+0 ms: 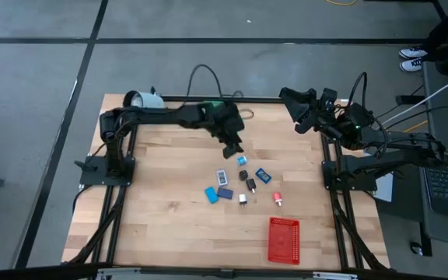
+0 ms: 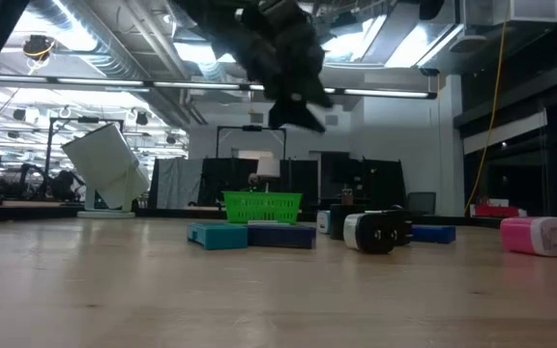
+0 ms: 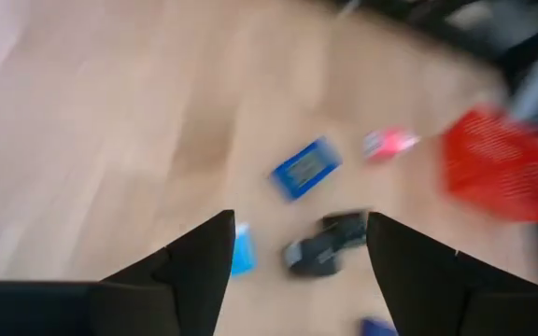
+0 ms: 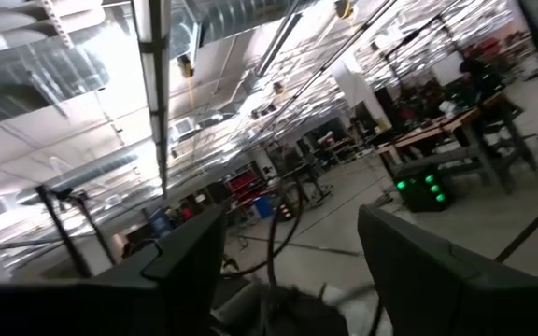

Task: Pick & Place Office items
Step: Put the blue charger adapter into the green bin

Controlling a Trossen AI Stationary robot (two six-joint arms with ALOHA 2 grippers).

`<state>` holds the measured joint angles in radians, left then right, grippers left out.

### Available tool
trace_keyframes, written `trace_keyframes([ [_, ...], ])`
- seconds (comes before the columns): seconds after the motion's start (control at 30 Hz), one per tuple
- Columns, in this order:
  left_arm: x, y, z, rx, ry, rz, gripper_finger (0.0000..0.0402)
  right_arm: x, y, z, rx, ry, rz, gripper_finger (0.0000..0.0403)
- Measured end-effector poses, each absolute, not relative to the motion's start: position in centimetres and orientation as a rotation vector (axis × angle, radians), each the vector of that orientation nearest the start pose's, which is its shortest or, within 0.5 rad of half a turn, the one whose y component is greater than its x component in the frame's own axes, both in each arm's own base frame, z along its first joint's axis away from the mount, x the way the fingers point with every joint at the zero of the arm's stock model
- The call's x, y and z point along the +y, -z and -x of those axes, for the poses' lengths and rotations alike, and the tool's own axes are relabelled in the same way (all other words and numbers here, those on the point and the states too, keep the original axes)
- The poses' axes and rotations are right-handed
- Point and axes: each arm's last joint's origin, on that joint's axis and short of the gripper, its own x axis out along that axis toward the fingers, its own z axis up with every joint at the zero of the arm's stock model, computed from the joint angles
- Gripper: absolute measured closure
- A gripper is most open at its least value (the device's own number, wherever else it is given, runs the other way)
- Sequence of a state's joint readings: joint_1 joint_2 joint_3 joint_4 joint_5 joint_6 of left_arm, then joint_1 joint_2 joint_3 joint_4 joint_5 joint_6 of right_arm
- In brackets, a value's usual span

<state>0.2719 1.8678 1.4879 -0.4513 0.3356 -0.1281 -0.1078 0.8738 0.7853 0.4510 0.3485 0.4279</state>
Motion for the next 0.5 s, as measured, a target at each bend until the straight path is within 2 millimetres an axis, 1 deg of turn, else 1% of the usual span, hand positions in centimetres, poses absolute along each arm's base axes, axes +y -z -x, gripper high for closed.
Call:
trace_keyframes([
  [0.1,8.6,-23.9,-40.1,0.885,-0.086,0.313,0.0156,-3.0,-37.7,-18.7,-0.446,0.343,-0.462,0.0152],
  [0.27,6.4,-23.3,-40.9,0.887,-0.196,0.286,0.0146,-2.9,-37.6,-18.8,-0.43,0.318,-0.458,0.0152],
  [0.5,4.8,-21.2,-41.7,0.935,-0.304,0.318,0.0144,-2.7,-37.6,-18.9,-0.411,0.273,-0.459,0.0152],
])
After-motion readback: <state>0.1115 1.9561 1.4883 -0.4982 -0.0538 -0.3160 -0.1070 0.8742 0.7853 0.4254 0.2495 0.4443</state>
